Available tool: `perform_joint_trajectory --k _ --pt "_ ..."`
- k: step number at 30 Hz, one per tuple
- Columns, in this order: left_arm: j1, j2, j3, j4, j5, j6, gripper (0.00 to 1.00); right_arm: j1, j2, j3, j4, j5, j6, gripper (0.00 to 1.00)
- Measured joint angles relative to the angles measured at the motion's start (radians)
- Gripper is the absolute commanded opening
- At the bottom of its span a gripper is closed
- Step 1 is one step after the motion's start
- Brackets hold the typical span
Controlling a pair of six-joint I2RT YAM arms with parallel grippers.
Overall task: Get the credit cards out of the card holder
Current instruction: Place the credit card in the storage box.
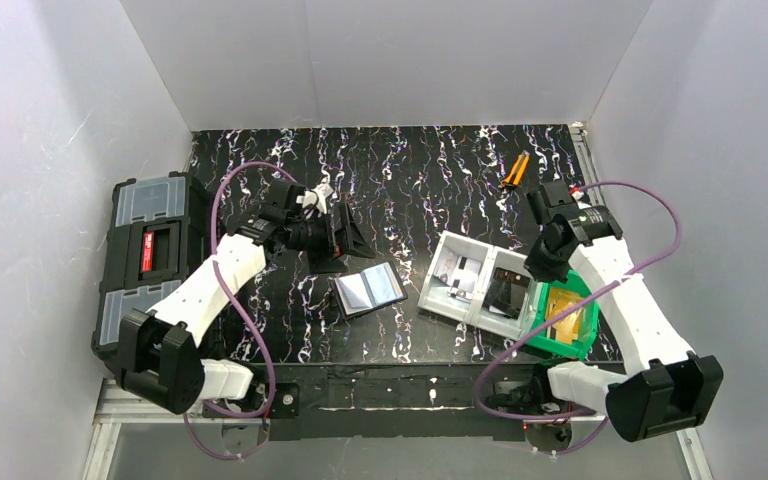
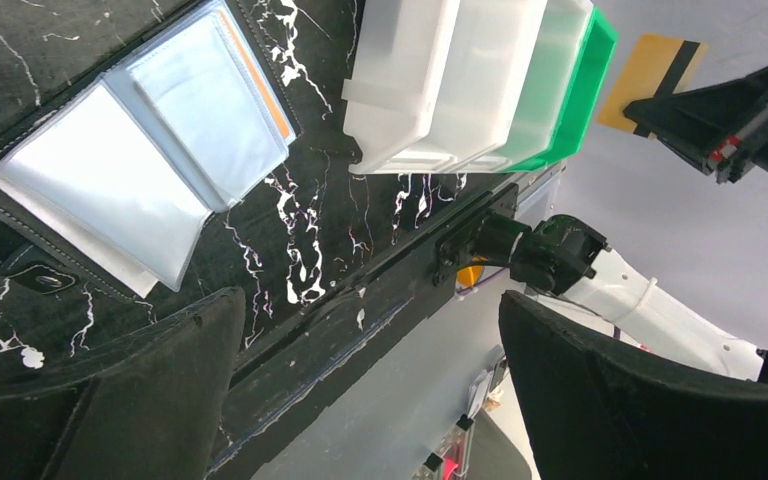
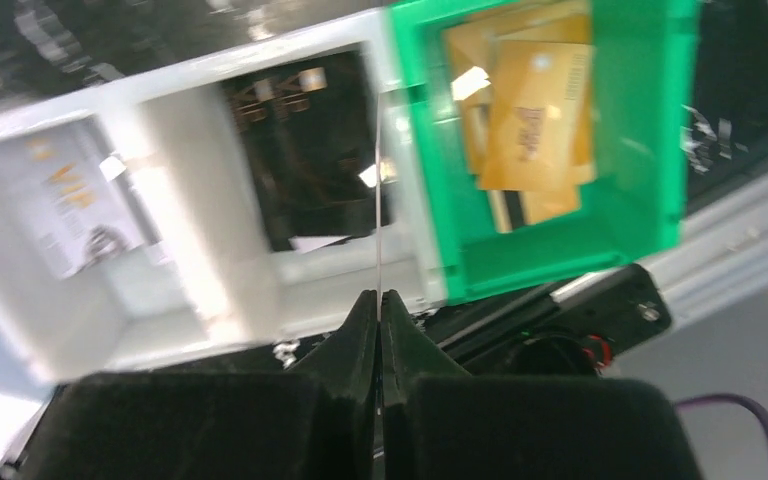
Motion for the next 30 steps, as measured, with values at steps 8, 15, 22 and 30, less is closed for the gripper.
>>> perform_joint_trajectory --k 8,15,22,30 --pt "-0.034 0.026 0.035 -0.013 -0.009 0.007 0.98 -0.129 0.09 -0.06 -0.055 0.114 -0.004 0.01" --pt "-0.039 0.029 0.035 -0.019 -0.017 0.007 0.98 -0.166 0.125 -0.11 -0.051 0.144 -0.02 0.01" --pt "-0.039 0.029 0.035 -0.022 -0.019 0.007 0.98 -0.172 0.144 -0.114 -0.048 0.148 -0.031 0.56" --pt "-0.044 0.029 0.035 -0.024 -0.024 0.007 0.98 -0.173 0.122 -0.112 -0.048 0.139 -0.051 0.98"
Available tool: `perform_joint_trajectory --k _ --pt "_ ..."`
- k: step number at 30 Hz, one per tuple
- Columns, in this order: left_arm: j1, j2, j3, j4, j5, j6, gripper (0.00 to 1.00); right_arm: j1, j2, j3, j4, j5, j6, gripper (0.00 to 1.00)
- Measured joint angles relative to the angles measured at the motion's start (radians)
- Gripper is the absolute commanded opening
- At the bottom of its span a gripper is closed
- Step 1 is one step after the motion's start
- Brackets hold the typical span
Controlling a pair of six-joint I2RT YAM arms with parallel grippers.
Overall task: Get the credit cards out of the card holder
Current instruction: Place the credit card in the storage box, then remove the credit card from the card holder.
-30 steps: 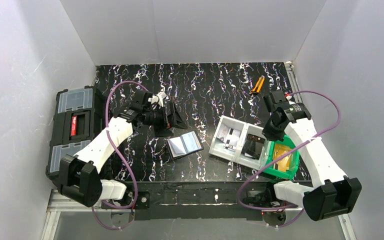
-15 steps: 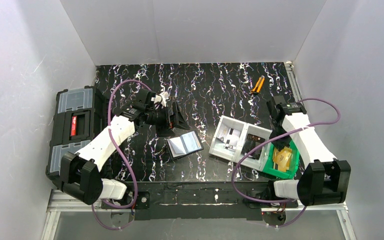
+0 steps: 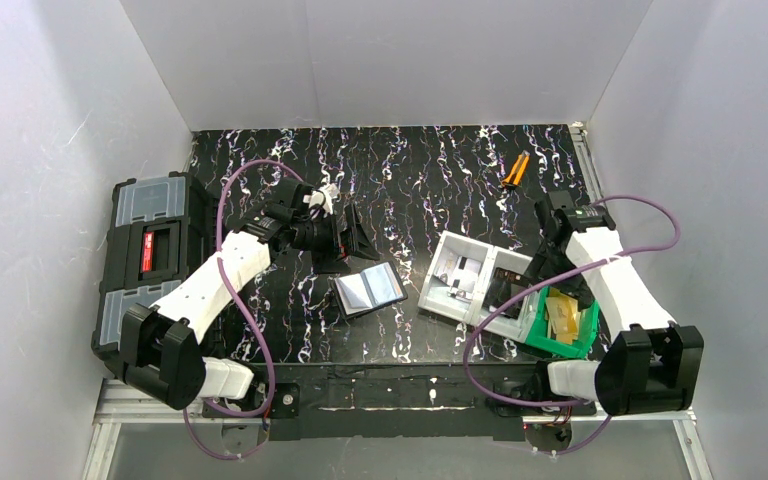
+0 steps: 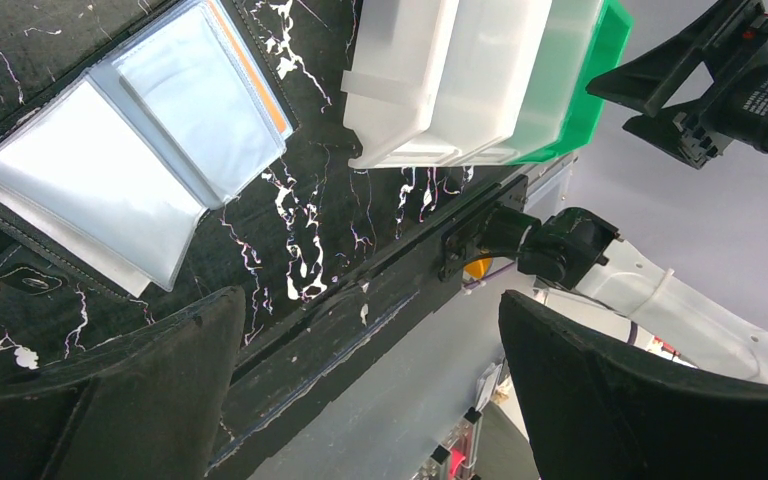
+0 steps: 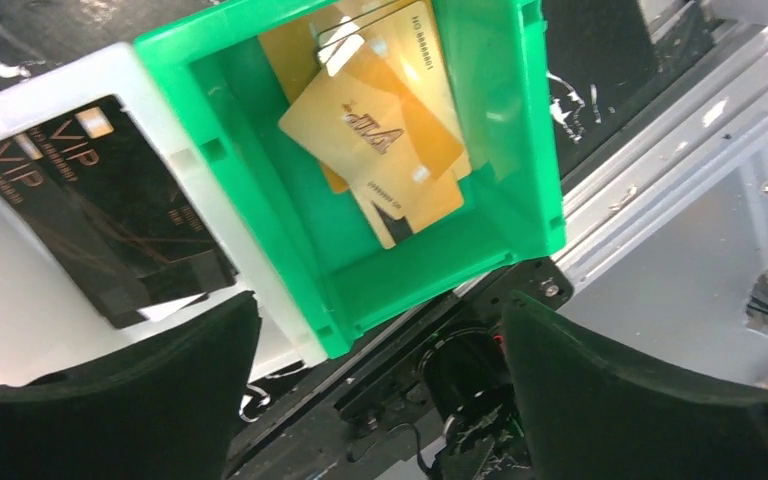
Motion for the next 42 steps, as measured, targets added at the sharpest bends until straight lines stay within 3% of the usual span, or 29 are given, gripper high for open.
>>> perform_joint_trajectory --k 10,15,22,27,37,42 --pt "-0.001 0.0 -0.002 -0.002 -0.023 -0.001 0.98 0.012 -0.122 0.06 0.087 -0.211 -0.077 0.98" --pt "-0.001 0.0 -0.021 -0.013 -0.053 -0.008 0.98 0.152 -0.074 0.134 0.14 -0.28 -0.072 0.98" --pt "-0.001 -0.001 -0.064 -0.049 -0.136 -0.028 0.98 0.413 0.123 0.296 0.231 -0.336 -0.04 0.97" --pt "-0.001 -0.021 -0.107 -0.098 -0.259 -0.045 0.98 0.553 0.315 0.422 0.269 -0.363 -0.036 0.89" --pt "0.0 -0.087 -0.17 -0.182 -0.458 -0.092 0.98 0.703 0.582 0.55 0.324 -0.409 -0.075 0.68" --pt "0.0 -0.087 -0.174 -0.188 -0.493 -0.113 0.98 0.731 0.658 0.553 0.343 -0.42 -0.092 0.66"
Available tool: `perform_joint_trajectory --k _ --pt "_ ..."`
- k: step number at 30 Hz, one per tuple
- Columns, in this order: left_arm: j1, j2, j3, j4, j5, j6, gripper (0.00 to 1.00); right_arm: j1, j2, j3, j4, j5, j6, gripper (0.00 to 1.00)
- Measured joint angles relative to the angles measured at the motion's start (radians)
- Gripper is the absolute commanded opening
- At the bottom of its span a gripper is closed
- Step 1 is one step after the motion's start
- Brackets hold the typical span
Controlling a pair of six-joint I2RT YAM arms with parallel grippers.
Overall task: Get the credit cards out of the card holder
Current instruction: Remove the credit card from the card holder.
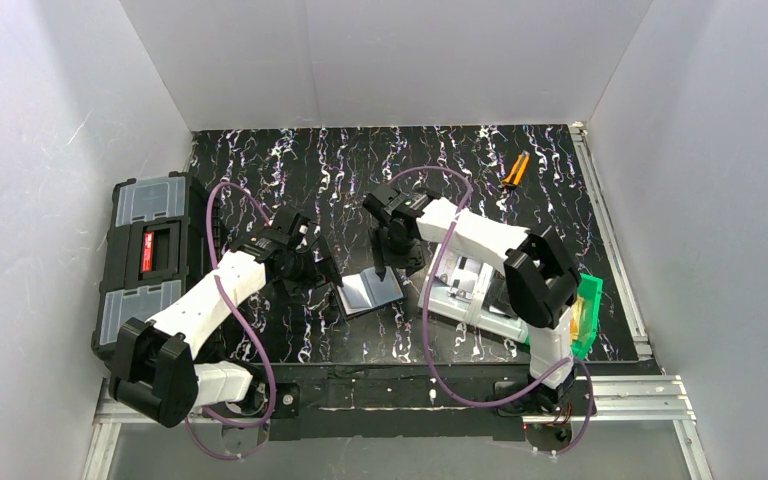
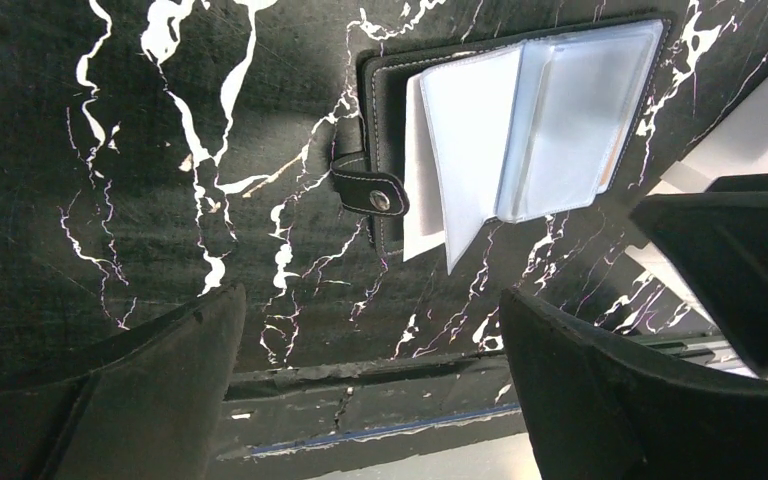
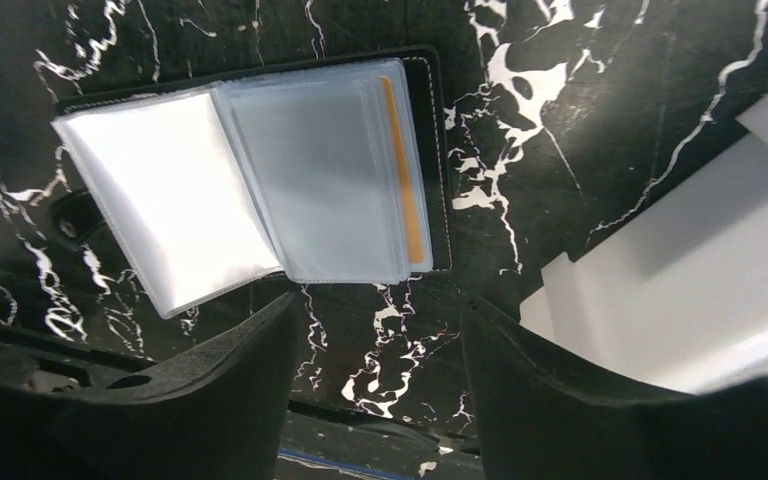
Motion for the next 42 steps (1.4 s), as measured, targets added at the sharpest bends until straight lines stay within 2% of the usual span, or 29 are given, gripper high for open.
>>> perform_joint_trajectory --k 16,26,33,42 --pt "0.0 0.004 -0.004 0.001 -0.026 -0.035 0.97 0.074 0.136 0.051 0.026 -0.016 -0.042 0.6" --pt "0.0 0.007 -0.007 0.005 -0.024 -0.041 0.96 0.075 0.166 0.051 0.028 -0.016 -0.045 0.52" --pt "0.0 0.05 -0.006 0.039 0.006 -0.041 0.79 0.077 0.166 0.036 0.033 -0.021 -0.045 0.38" --pt "0.0 0.142 0.064 0.097 0.101 -0.051 0.45 0.077 0.157 0.01 0.064 -0.095 -0.04 0.26"
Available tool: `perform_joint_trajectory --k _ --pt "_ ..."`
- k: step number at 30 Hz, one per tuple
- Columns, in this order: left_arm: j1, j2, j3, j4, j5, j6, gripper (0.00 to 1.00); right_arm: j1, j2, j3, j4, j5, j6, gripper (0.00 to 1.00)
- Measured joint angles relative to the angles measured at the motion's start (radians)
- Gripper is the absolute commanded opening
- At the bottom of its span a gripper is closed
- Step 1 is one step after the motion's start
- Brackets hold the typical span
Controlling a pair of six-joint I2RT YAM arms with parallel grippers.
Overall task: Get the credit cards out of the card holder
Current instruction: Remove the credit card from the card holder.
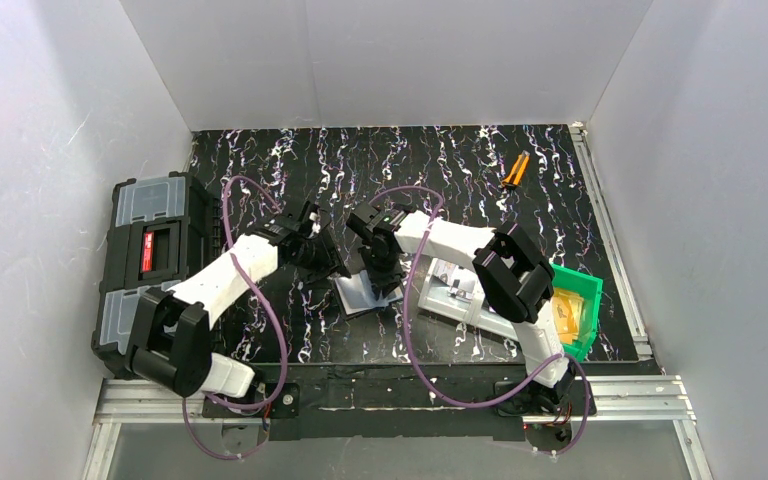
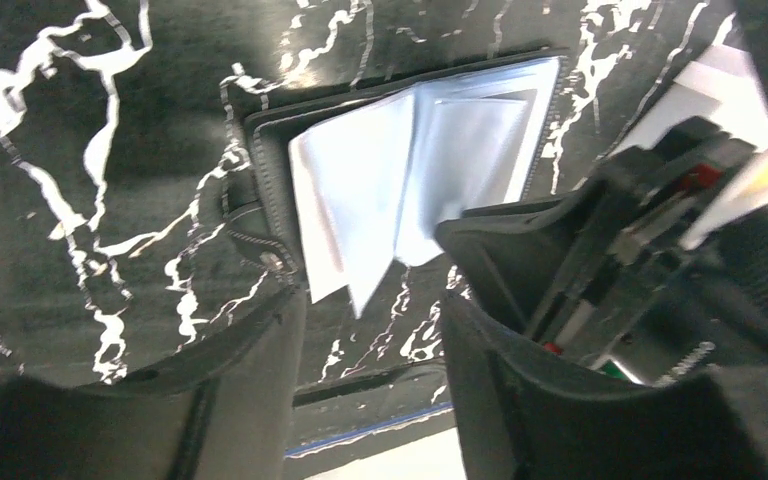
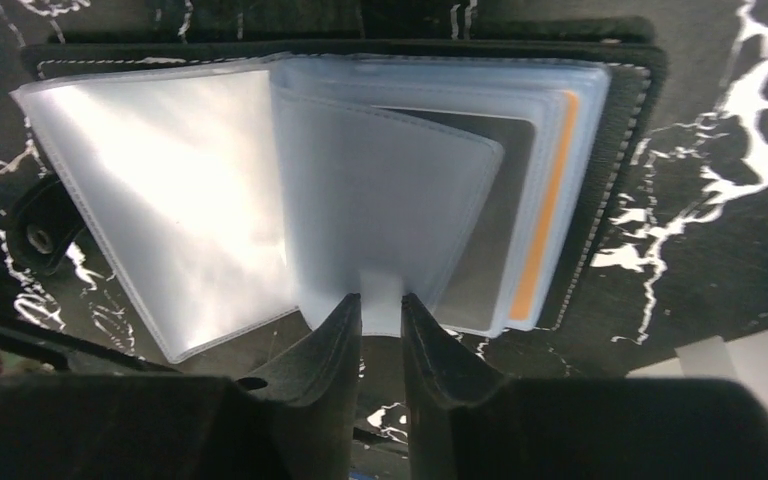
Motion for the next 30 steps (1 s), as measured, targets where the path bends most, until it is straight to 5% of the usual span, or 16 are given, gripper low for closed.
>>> perform_joint_trajectory --k 6,27,30 --pt "-0.002 0.063 0.018 0.059 0.06 -0.019 0.26 -0.004 -0.003 -0.028 0.055 -0.084 0.017 0.24" --pt "-0.035 0.275 -0.009 0.256 0.195 -0.054 0.06 -0.089 -0.056 -0.204 0.275 -0.306 0.101 0.19" --pt "-0.035 0.296 -0.019 0.271 0.195 -0.056 0.05 -0.092 -0.059 -0.207 0.278 -0.307 0.103 0.25"
